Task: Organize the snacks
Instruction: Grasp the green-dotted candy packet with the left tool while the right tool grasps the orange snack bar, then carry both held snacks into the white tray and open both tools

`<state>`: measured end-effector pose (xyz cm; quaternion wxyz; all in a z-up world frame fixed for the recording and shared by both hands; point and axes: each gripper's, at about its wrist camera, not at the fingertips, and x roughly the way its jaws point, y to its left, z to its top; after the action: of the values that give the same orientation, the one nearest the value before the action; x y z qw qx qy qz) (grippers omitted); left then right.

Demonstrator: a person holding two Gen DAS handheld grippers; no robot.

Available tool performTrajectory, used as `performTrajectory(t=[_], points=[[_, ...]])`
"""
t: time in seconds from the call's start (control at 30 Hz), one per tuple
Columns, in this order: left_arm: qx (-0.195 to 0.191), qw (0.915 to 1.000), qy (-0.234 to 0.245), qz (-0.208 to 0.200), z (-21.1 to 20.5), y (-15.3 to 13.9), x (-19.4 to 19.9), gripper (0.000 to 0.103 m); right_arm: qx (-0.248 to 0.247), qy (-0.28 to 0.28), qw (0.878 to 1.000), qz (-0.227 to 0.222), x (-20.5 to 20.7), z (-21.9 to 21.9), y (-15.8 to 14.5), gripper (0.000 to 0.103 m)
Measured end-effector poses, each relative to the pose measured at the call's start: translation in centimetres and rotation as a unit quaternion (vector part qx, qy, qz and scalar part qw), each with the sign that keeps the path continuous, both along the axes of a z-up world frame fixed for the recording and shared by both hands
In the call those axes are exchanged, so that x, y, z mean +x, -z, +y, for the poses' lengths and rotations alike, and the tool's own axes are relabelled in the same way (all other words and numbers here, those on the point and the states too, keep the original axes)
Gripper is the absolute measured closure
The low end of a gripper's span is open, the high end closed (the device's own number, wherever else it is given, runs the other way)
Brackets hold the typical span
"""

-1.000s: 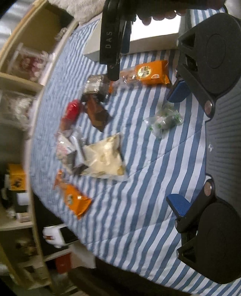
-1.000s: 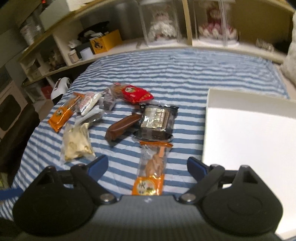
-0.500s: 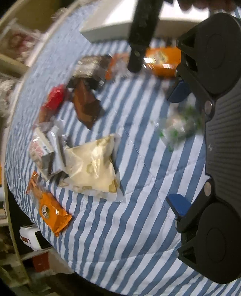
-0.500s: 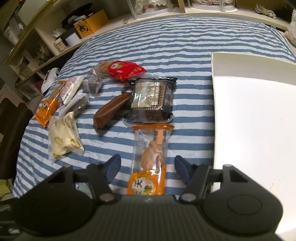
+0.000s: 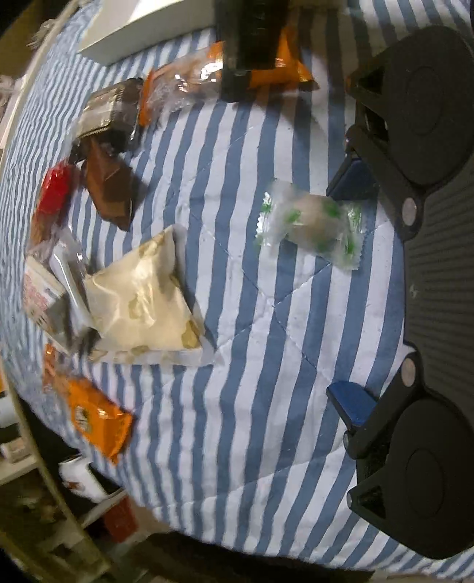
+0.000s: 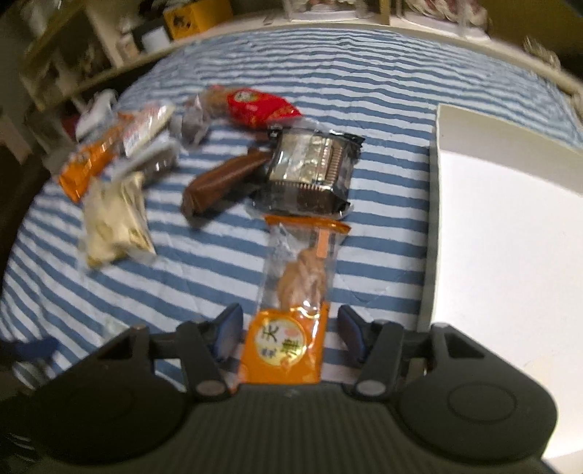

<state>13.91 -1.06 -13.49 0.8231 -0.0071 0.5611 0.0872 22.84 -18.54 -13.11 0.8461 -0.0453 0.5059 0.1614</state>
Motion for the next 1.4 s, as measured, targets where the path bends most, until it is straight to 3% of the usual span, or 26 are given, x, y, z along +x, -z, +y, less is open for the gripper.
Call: performTrajectory(t=[0.1,0.13,0.27,0.43,0.67,0.7,0.87,1.07,1.4], points=[[-0.028,0.9995,0.013,0.001,1.3,-0.2,0.4,0.0,-0.023,-0.017,1.0,-0.01,-0.6,0.4,0.3,0.043],[-0.032,0.9993,0.02,-0.002,1.4,-0.4,0.2,0.0,-0.021,-0.024,0.999,-0.012,-0.8,0.4,0.2,0.055],[-0.055,0.9972,0.037,-0.033,2.0,-1.6,-0.6,0.006,0.008,-0.04,0.999,0.003,-1.3,0.0,0.0,0.055],[-0.09,0.9924,0.062,-0.058,0.9,-2.5,-0.4,0.032,0.017,-0.061,0.998,0.015,-2.8,-0.3,-0.2,0.055],[-0.065,0.9904,0.104,-0.064,-1.2,-2.6,-0.6,0.062,0.028,-0.061,0.998,0.016,-4.1,-0.3,-0.4,0.057],[-0.062,0.9904,0.105,-0.065,-1.2,-2.6,-0.6,0.071,0.033,-0.06,0.998,0.013,-4.4,-0.6,-0.6,0.058],[-0.059,0.9898,0.1,-0.082,-0.7,-3.4,-0.8,0.072,0.057,-0.048,0.997,-0.007,-4.1,-1.5,-2.0,0.058],[-0.082,0.983,0.101,-0.13,-0.9,-6.4,-1.6,0.072,0.078,-0.031,0.996,-0.041,-4.1,-2.9,-4.1,0.058],[-0.103,0.9706,0.127,-0.177,-4.9,-10.6,-0.8,0.072,0.084,-0.024,0.991,-0.104,-4.9,-7.3,-9.5,0.058]])
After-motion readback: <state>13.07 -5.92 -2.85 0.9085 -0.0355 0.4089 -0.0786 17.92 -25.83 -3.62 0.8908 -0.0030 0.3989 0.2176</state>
